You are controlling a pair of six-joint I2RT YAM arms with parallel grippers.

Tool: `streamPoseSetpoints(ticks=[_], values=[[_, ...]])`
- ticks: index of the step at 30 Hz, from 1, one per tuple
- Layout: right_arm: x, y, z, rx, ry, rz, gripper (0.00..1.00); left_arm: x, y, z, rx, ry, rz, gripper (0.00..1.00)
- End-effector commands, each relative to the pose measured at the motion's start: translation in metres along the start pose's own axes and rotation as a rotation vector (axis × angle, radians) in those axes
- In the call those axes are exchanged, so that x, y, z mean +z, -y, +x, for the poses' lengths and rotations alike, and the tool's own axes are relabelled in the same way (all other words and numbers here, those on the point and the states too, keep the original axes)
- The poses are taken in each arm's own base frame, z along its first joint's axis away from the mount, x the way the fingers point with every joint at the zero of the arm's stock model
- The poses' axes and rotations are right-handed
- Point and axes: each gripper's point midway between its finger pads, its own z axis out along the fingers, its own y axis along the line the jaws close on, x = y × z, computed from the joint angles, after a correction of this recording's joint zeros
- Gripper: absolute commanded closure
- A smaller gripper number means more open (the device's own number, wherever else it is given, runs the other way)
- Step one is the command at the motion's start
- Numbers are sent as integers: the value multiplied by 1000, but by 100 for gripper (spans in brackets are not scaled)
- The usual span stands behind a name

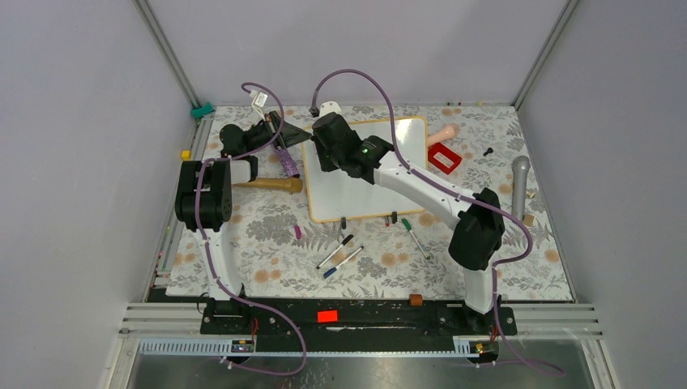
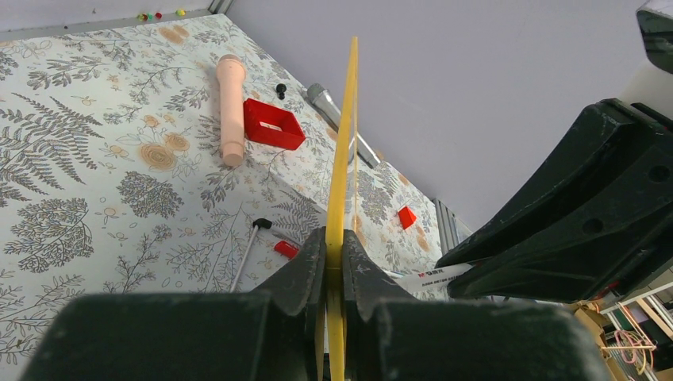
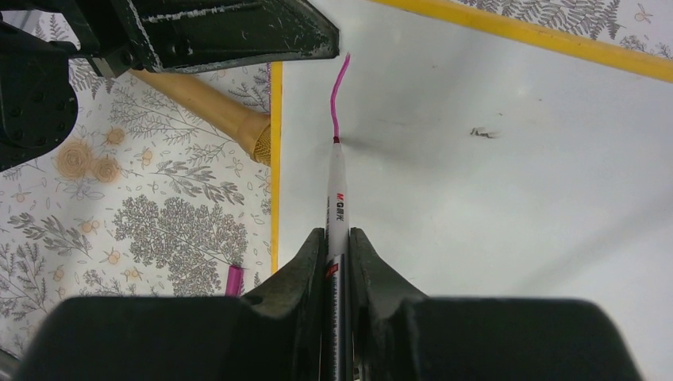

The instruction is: Write a sentence on the whiteboard

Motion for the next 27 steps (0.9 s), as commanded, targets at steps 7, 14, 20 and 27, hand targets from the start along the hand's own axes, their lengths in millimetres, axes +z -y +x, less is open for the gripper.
streamPoseSetpoints(ticks=[7, 14, 20, 27], values=[[-13, 17, -12, 16, 48, 69, 100, 3, 19, 0, 149, -49, 69, 100], [-18, 29, -14, -7, 57, 124, 100, 3, 20, 0, 151, -49, 69, 100], [-20, 30, -15, -14, 59, 127, 100, 3, 20, 0, 150, -49, 69, 100], [-33, 15, -27, -6, 88, 28, 100, 3, 20, 0, 149, -47, 68, 100]])
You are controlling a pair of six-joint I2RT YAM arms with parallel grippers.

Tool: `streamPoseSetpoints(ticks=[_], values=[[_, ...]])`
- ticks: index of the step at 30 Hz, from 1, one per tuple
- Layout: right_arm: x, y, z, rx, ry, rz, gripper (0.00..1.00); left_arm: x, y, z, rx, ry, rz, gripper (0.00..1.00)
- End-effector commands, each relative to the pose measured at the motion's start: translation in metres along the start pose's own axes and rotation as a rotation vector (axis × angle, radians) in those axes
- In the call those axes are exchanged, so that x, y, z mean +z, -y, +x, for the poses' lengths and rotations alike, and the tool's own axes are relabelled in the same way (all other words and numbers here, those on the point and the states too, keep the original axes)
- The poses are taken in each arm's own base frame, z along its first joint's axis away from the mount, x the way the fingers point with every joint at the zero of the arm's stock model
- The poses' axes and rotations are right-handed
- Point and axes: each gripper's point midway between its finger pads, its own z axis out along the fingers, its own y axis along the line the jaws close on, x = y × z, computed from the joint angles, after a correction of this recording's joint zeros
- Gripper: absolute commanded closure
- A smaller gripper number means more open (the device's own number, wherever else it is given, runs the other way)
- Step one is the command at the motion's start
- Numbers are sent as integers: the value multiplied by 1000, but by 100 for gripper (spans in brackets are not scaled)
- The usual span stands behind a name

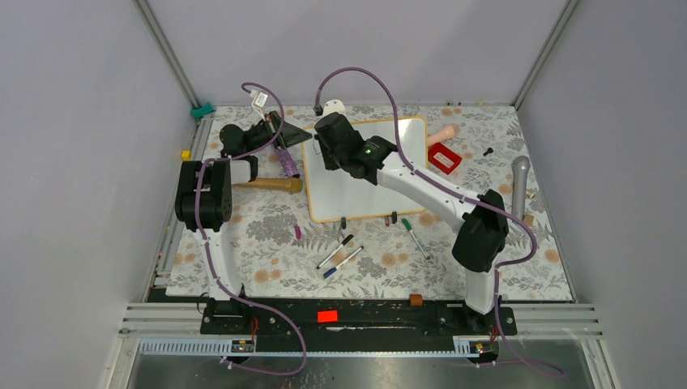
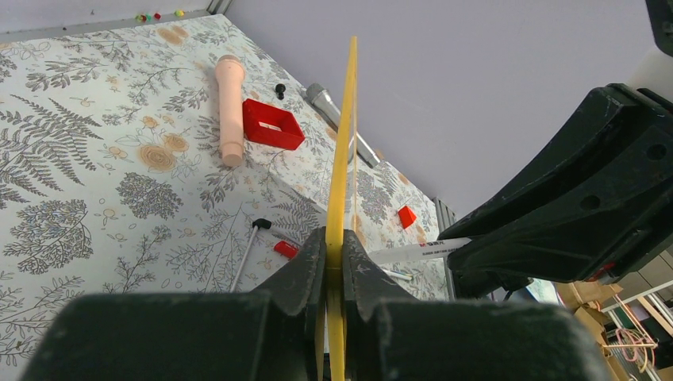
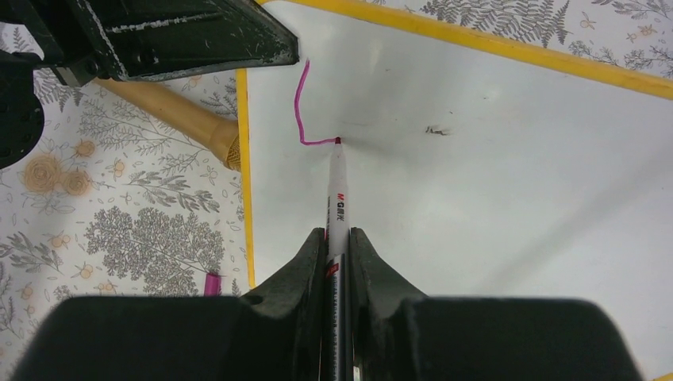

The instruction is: Write a sentence on the whiteboard

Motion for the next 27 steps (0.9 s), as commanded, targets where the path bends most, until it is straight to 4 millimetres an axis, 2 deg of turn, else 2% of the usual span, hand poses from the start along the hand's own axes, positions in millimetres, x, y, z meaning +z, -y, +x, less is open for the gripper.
streamPoseSetpoints(ticks=[1, 4, 8, 18, 23, 27], values=[[-29, -2, -29, 18, 82, -67, 100, 3, 19, 0, 145, -47, 67, 100], [-40, -8, -40, 43, 140, -124, 100, 2, 19, 0, 143, -47, 66, 100], [-52, -7, -47, 62, 203, -148, 100, 3, 19, 0, 146, -47, 66, 100], [-49, 4, -42, 37, 196, -100, 100, 2, 20, 0, 158, -46, 67, 100], [-62, -4, -52, -109, 287, -194, 100, 2, 18, 1, 154, -46, 65, 100], [-60, 0, -51, -192, 225, -168, 100, 3, 17, 2, 160, -44, 65, 100]])
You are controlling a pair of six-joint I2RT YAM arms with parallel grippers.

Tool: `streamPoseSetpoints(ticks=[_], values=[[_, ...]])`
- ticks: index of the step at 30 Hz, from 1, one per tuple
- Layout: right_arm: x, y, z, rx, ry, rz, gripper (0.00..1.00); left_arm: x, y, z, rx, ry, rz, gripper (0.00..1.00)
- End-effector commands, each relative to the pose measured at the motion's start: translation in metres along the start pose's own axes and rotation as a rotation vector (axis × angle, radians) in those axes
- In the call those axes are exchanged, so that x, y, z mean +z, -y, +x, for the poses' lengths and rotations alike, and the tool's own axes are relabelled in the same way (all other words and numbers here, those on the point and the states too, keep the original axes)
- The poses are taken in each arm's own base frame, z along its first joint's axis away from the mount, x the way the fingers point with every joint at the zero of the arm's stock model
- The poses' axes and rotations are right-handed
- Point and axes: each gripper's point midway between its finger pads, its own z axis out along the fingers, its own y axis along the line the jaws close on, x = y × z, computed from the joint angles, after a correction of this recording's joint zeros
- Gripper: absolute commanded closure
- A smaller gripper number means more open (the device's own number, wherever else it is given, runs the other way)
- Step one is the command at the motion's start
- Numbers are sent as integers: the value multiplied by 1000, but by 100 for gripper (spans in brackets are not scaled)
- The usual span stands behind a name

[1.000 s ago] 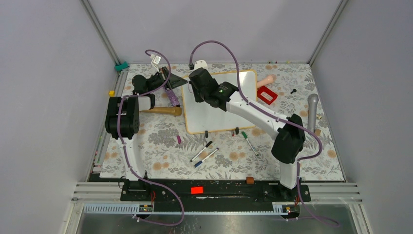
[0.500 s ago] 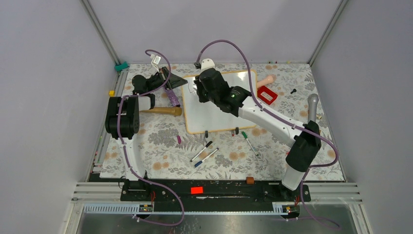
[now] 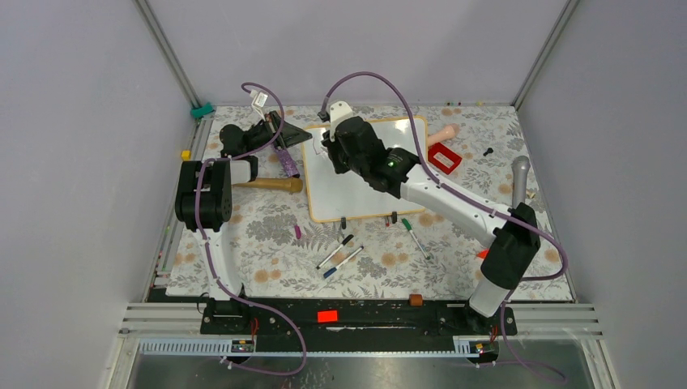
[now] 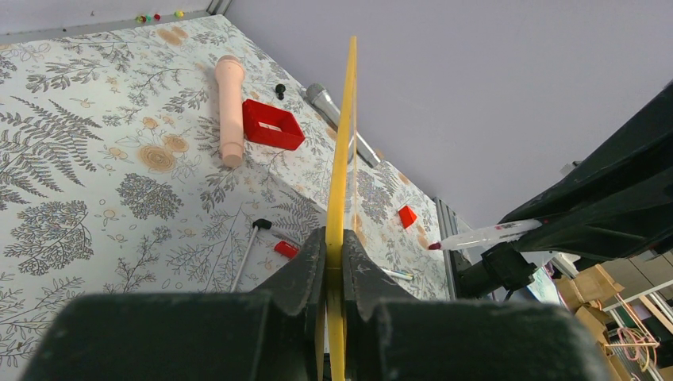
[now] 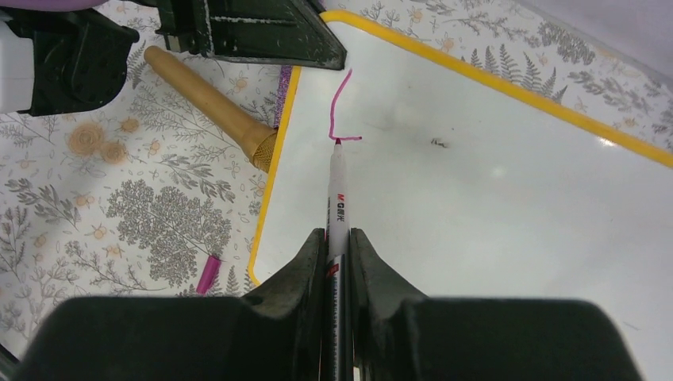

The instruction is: Write a sentence on the whiteboard

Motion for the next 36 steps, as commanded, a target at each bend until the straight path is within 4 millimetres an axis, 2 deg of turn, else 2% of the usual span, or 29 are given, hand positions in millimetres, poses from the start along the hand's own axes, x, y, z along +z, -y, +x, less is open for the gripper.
streamPoseSetpoints(ticks=[1, 11, 22, 36], values=[[-17, 5, -41, -100, 68, -14, 100, 4, 17, 3, 158, -45, 64, 100], [-11, 15, -33, -128, 41, 42, 100, 5, 20, 9, 200, -53, 71, 99], [0, 10, -29, -114, 4, 33, 100, 6, 21, 8, 200, -53, 73, 99], [17, 16, -27, -107, -3, 96, 100, 5, 22, 8, 203, -62, 78, 98]])
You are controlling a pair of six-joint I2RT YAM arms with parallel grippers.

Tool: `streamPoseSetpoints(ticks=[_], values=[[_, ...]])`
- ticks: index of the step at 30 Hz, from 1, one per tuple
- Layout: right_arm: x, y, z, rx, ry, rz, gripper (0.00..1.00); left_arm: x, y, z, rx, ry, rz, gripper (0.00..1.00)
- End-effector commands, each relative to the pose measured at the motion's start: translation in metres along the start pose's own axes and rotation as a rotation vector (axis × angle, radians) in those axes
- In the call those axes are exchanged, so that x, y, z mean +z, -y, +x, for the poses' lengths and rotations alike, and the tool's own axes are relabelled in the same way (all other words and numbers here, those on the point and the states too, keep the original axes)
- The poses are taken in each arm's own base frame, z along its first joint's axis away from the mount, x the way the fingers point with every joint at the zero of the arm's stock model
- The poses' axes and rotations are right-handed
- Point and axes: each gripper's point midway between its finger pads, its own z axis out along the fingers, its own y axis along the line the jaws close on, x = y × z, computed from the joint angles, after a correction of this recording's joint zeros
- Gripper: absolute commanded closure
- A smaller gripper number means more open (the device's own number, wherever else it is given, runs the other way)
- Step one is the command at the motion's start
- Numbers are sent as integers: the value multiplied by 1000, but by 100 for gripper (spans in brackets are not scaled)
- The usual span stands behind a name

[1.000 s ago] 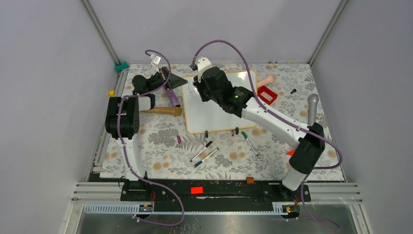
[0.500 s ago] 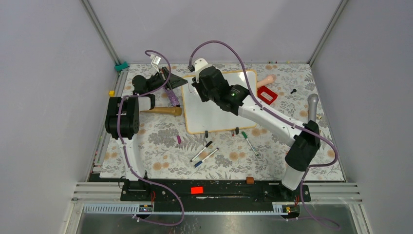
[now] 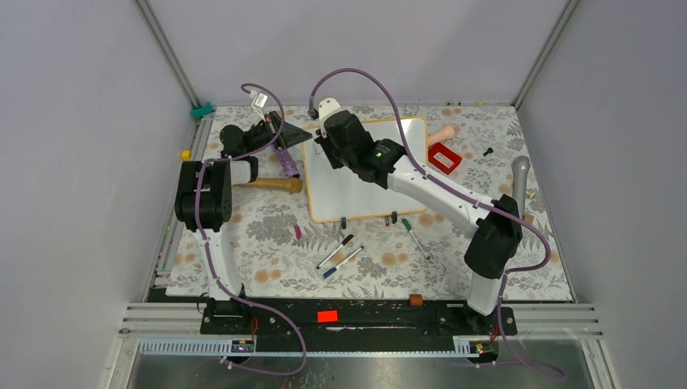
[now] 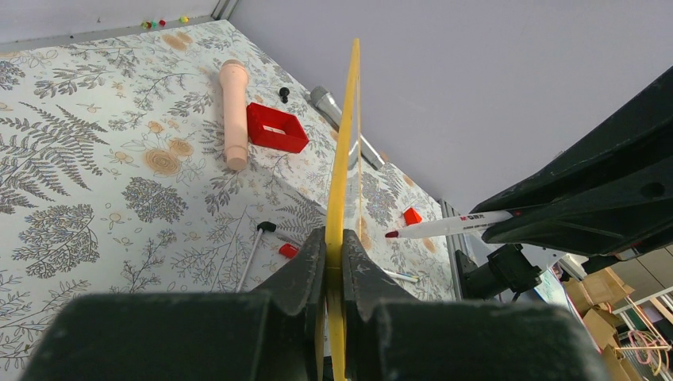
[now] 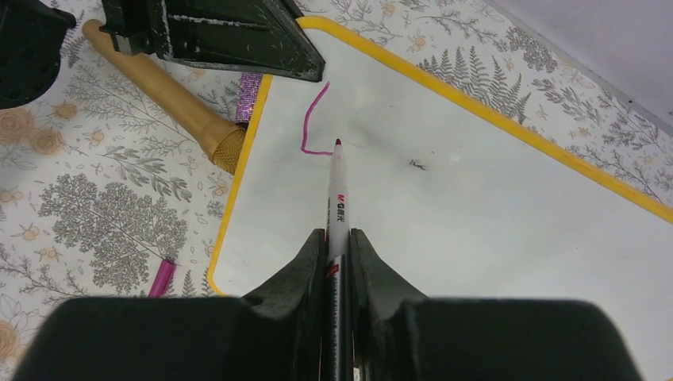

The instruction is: Write a sentence on the whiteboard

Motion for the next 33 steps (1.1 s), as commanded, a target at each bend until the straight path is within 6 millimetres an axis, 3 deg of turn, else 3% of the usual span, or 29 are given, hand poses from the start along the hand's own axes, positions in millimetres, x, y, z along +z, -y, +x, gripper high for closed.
streamPoseSetpoints(ticks=[1, 23, 33], values=[[-2, 12, -21, 27, 52, 58, 100, 5, 23, 7, 186, -68, 84, 98], [12, 18, -16, 2, 34, 110, 100, 5, 24, 8, 186, -72, 87, 98], [13, 6, -12, -14, 7, 41, 100, 5, 24, 8, 187, -73, 87, 98]])
